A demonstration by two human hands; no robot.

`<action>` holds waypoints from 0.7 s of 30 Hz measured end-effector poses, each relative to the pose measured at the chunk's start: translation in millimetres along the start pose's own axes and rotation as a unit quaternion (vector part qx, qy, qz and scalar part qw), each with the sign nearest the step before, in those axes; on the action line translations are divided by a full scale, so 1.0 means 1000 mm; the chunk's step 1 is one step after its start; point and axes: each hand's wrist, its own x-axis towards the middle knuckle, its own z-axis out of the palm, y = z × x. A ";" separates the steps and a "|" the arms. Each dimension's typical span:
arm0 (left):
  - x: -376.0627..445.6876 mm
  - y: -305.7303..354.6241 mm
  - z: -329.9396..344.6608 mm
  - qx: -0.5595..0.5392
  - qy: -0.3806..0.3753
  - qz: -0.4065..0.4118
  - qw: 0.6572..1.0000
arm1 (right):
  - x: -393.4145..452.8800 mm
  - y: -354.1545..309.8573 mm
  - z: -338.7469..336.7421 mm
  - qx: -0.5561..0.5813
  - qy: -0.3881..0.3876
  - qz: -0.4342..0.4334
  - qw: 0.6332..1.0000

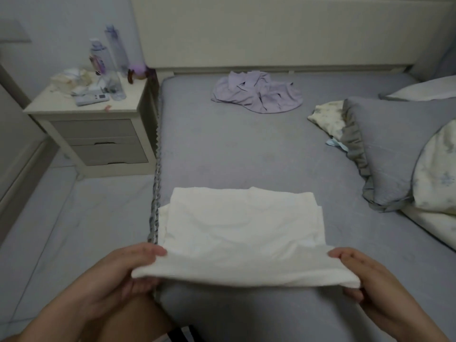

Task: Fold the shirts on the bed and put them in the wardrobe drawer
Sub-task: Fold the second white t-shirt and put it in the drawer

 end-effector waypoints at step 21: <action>0.174 0.023 0.009 0.341 0.266 0.113 0.894 | 0.161 -0.007 0.044 -0.402 0.197 -0.134 0.884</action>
